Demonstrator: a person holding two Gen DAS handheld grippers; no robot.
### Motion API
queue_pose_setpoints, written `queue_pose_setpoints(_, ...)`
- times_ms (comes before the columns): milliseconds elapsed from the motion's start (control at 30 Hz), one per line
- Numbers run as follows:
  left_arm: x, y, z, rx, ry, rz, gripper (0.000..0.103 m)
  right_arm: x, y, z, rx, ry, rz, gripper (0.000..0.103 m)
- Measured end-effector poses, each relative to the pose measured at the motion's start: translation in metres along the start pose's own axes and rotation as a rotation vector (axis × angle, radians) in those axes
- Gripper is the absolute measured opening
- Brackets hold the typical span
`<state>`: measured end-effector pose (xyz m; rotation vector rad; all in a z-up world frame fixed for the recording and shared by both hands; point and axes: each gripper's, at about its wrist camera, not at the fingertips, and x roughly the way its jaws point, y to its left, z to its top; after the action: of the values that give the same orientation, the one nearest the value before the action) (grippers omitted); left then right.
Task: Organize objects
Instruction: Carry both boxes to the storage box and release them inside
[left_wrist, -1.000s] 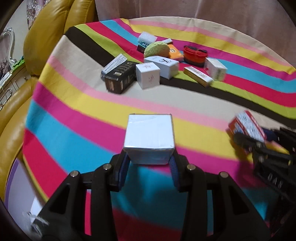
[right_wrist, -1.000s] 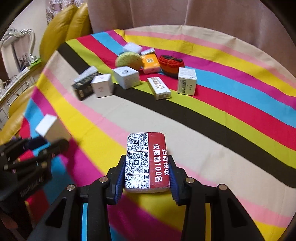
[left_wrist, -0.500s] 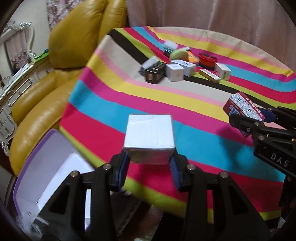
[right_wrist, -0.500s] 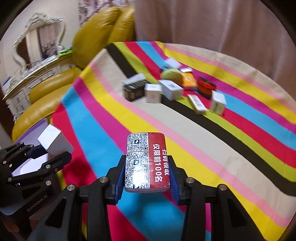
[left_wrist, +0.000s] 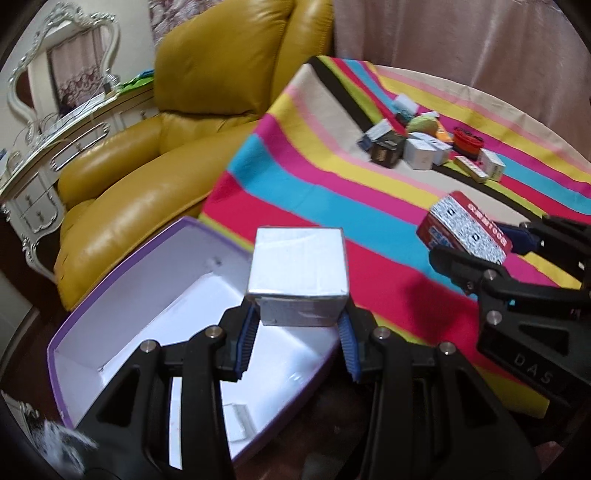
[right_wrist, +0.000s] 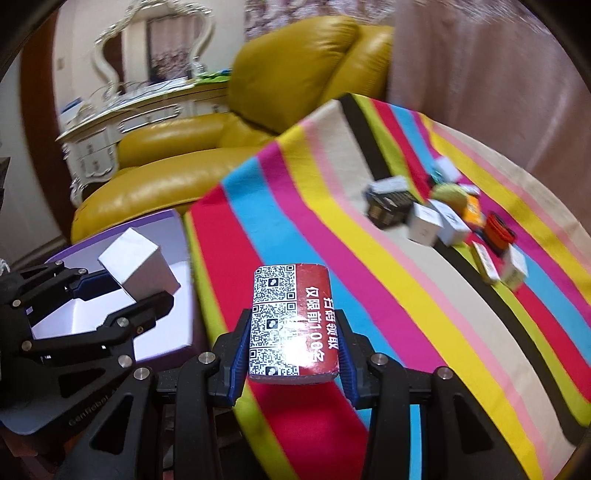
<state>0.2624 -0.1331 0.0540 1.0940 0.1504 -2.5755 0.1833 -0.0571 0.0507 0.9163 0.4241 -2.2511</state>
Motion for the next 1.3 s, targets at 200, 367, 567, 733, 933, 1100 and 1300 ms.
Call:
queue_pose_setpoints(200,-0.002,0.044,-0.018,-0.089,0.029,0.04,0.044,0.014,0.04,0.012,-0.078,0.009,0.048,0.042)
queue_pose_setpoints(367,-0.004,0.075,-0.03,-0.157,0.051,0.087,0.044,0.023,0.072,0.018,-0.144,0.018,0.092,0.042)
queue_pose_setpoints(567,-0.005,0.105,-0.042,-0.217,0.065,0.116,0.044,0.035,0.11,0.021,-0.22,0.032,0.139,0.042)
queue_pose_setpoints(733,-0.004,0.118,-0.047,-0.245,0.075,0.132,0.044,0.042,0.131,0.021,-0.264,0.042,0.166,0.042)
queue_pose_setpoints(933,-0.001,0.127,-0.054,-0.268,0.095,0.153,0.044,0.05,0.148,0.017,-0.297,0.057,0.191,0.042)
queue_pose_setpoints(1100,0.007,0.138,-0.06,-0.297,0.135,0.176,0.044,0.056,0.157,0.015,-0.312,0.065,0.217,0.042)
queue_pose_setpoints(1300,0.013,0.146,-0.066,-0.345,0.199,0.206,0.065,0.059,0.158,0.014,-0.307,0.07,0.235,0.045)
